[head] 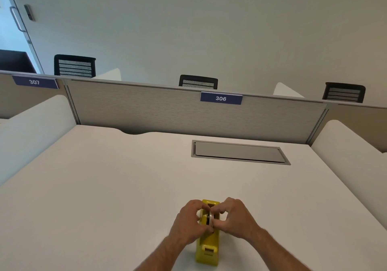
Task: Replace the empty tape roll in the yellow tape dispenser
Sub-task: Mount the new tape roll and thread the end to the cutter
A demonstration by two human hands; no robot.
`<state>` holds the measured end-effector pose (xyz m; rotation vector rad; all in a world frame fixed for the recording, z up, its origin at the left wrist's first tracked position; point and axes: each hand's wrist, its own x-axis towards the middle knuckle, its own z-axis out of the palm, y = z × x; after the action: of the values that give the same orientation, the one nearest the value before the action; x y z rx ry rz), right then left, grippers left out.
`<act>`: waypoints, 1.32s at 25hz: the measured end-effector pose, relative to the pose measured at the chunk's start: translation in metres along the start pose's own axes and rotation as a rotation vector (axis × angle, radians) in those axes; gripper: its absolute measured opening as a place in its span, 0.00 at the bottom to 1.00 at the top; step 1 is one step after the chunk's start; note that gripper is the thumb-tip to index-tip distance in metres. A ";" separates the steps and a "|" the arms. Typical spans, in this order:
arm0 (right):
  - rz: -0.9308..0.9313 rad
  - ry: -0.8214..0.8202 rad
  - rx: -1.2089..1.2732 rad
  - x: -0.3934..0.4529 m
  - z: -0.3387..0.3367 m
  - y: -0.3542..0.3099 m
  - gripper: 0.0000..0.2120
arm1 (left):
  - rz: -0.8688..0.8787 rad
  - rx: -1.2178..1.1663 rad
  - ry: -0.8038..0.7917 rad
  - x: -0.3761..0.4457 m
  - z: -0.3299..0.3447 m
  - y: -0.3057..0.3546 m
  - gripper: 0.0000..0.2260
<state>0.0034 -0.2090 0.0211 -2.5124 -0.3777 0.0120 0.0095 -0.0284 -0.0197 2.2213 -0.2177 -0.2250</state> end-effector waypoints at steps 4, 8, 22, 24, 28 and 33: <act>0.016 0.026 0.036 0.002 -0.002 0.000 0.07 | 0.030 -0.011 -0.001 -0.001 -0.002 0.000 0.24; 0.015 0.017 -0.001 0.001 -0.001 0.001 0.11 | 0.033 0.007 0.022 -0.002 -0.002 0.002 0.22; 0.017 -0.040 -0.072 0.005 0.000 -0.002 0.15 | 0.003 0.055 0.016 -0.006 -0.004 0.009 0.25; 0.012 -0.029 -0.049 0.005 0.001 -0.002 0.12 | 0.001 0.045 0.015 -0.006 -0.004 0.010 0.25; 0.053 -0.020 0.011 0.008 -0.002 -0.001 0.08 | -0.004 0.043 0.007 -0.008 -0.005 0.010 0.26; 0.071 -0.067 -0.024 0.009 -0.001 0.000 0.16 | 0.004 0.045 0.014 -0.008 -0.005 0.011 0.25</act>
<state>0.0118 -0.2075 0.0223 -2.5526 -0.3170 0.1212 0.0025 -0.0293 -0.0078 2.2661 -0.2215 -0.2047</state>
